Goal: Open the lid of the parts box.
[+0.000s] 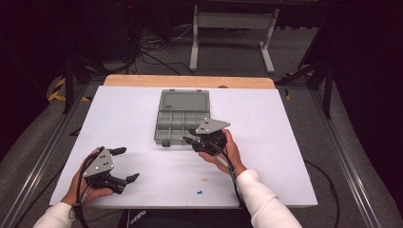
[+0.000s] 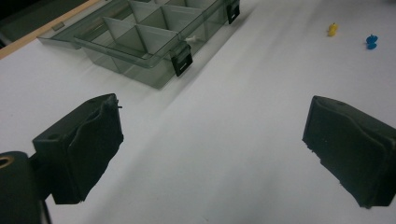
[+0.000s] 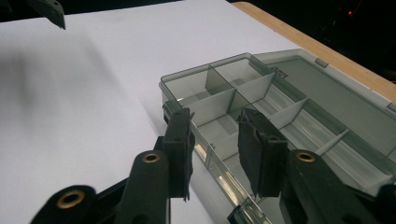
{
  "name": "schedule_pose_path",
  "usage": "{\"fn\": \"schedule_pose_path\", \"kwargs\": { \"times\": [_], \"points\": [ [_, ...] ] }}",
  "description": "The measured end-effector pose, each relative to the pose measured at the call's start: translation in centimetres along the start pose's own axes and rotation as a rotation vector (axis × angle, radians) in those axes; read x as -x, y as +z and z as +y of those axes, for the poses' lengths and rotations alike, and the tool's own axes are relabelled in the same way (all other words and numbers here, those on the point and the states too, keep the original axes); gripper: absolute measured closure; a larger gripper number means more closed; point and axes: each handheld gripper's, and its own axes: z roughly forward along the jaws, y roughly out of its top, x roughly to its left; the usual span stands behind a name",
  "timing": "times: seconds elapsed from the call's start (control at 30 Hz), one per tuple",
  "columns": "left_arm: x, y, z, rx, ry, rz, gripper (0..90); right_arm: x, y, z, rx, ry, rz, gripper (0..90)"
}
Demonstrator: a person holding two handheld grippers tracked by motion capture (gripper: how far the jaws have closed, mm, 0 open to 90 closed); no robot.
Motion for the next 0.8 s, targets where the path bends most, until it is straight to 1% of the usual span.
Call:
{"fn": "schedule_pose_path", "kwargs": {
  "times": [0.13,0.2,0.23,0.27,0.3,0.33,0.37,0.4,0.47,0.53,0.6,0.67,0.7,0.77,0.8],
  "points": [
    [0.0,0.0,0.0,0.000,-0.001,-0.001,5.3,-0.2,-1.1,-0.2,0.003,-0.001,-0.016,56.9],
    [0.0,0.0,0.0,-0.001,0.002,0.002,5.3,-0.3,-1.8,-0.4,-0.002,-0.009,-0.034,50.5],
    [0.0,0.0,0.0,-0.001,0.002,0.002,5.3,-0.3,-1.8,-0.4,-0.002,-0.009,-0.034,50.5],
    [0.0,0.0,0.0,-0.001,0.002,0.001,5.3,-0.4,-1.9,-0.5,-0.004,-0.013,-0.032,48.1],
    [0.0,0.0,0.0,-0.003,0.006,0.000,5.3,-0.6,-2.3,-0.6,-0.005,-0.019,-0.032,43.8],
    [0.0,0.0,0.0,-0.003,0.006,0.000,5.4,-0.6,-2.3,-0.6,-0.005,-0.019,-0.032,43.8],
    [0.1,0.0,0.0,-0.004,0.006,0.000,5.3,-0.8,-2.6,-0.8,-0.013,-0.029,-0.037,39.3],
    [0.1,0.0,0.0,-0.004,0.007,0.000,5.4,-0.9,-2.7,-0.9,-0.017,-0.039,-0.044,37.1],
    [0.1,0.0,0.0,-0.005,0.006,0.001,5.3,-1.1,-3.1,-1.2,-0.019,-0.038,-0.062,29.4],
    [0.1,0.0,0.0,-0.006,0.007,0.001,5.3,-1.3,-3.4,-1.5,-0.030,-0.036,-0.082,23.8],
    [0.1,0.0,0.0,-0.006,0.005,0.002,5.3,-1.4,-3.8,-1.8,-0.039,-0.036,-0.083,19.2],
    [0.1,0.0,0.0,-0.006,0.008,0.004,5.2,-1.5,-3.9,-2.0,-0.045,-0.032,-0.076,18.3],
    [0.1,0.0,0.1,-0.006,0.008,0.006,5.2,-1.7,-4.2,-2.5,-0.062,-0.037,-0.067,15.9],
    [0.1,0.0,0.1,-0.005,0.010,0.005,5.1,-1.9,-4.4,-3.0,-0.071,-0.032,-0.050,15.2],
    [0.1,0.0,0.1,-0.005,0.010,0.005,5.1,-1.9,-4.4,-3.0,-0.071,-0.032,-0.050,15.2]
  ]
}}
